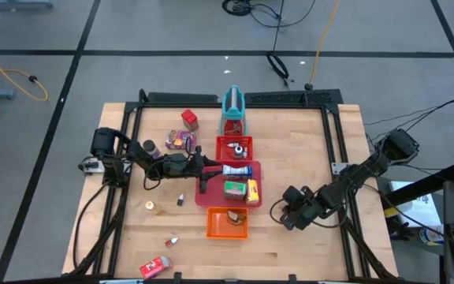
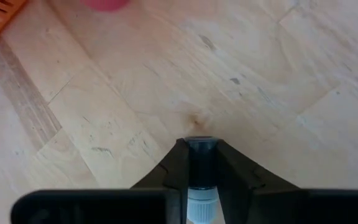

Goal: Pick & Place Kitchen Items
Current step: Put the small violet food coloring bottle into the red bin

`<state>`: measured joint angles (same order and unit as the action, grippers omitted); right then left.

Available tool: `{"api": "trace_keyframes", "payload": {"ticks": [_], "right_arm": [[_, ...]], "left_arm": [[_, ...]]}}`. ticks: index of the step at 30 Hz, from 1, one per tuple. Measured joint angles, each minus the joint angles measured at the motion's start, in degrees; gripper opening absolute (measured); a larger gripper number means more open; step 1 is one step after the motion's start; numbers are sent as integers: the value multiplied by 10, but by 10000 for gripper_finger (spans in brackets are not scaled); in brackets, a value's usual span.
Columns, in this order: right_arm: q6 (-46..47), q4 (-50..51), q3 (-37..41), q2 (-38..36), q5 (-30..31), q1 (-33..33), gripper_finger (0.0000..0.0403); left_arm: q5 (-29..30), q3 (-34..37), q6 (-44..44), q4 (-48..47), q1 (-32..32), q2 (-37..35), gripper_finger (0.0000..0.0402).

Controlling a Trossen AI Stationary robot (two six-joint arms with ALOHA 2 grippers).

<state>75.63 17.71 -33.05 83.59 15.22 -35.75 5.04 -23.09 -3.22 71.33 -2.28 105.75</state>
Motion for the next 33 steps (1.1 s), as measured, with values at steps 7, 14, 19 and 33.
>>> {"api": "trace_keyframes", "payload": {"ticks": [7,14,19,33], "right_arm": [[-17,-1,1,-8,42,9,44],[-103,17,5,-66,95,48,43],[-173,4,3,-104,103,99,43],[-391,-147,2,-127,104,275,43]], "left_arm": [[0,0,0,0,0,0,147],[1,0,-1,0,0,0,147],[2,0,-1,0,0,0,147],[1,0,-1,0,0,0,147]]}}
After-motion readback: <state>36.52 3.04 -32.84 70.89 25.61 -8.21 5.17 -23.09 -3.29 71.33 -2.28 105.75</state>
